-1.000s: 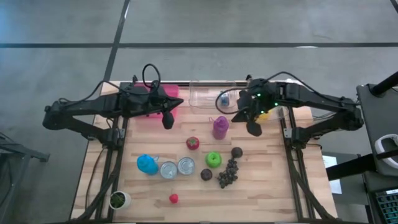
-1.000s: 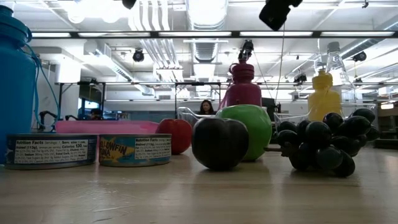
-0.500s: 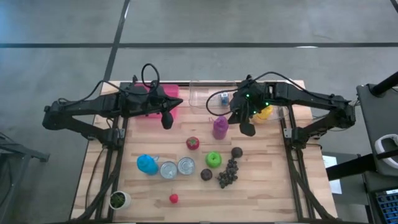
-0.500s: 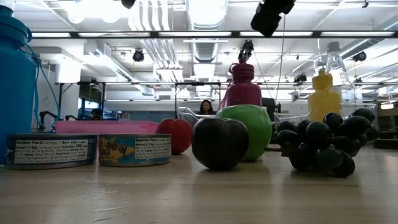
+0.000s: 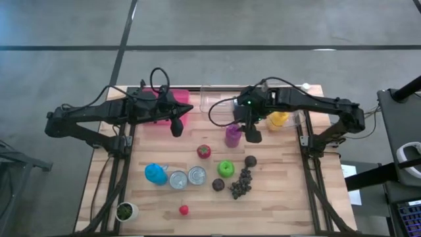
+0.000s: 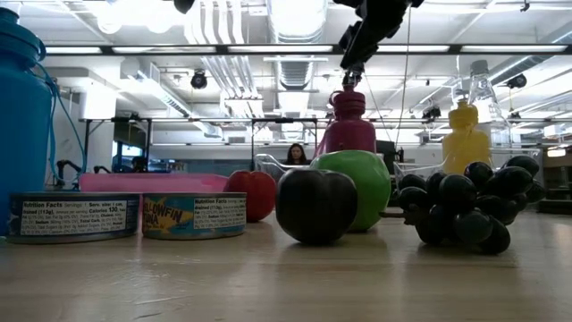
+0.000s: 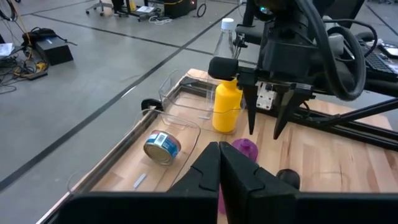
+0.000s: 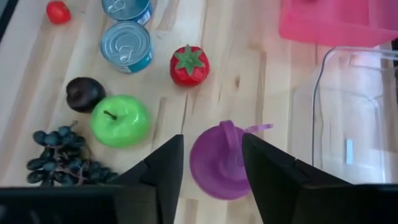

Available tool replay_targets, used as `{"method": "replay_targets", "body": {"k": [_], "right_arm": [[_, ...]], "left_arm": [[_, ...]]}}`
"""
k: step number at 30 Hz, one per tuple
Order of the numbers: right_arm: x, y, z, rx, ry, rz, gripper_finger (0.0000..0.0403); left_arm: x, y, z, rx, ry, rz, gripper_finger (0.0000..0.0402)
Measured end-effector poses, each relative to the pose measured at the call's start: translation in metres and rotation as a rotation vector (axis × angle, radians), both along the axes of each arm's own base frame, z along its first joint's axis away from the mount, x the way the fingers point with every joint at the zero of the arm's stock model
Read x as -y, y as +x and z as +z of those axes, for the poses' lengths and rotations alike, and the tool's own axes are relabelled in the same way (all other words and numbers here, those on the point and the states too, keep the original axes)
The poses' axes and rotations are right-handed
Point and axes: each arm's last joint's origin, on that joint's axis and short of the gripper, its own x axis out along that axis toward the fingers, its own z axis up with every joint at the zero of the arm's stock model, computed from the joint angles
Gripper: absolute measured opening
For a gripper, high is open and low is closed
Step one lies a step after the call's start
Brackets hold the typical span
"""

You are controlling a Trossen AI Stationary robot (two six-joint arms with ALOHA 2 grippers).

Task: Pick & Place Food Item
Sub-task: Put the purple water bottle into the right transparent bin

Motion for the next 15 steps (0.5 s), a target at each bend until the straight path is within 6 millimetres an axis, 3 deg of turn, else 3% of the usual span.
{"method": "replay_targets", "body": {"k": [15], "right_arm": [[0.015,0.015,-0.021,-0.078,-0.014,0.014,0.0166]], "left_arm": [[0.000,0.000,0.000,-0.005,0.000,-0.001,0.0006]]}}
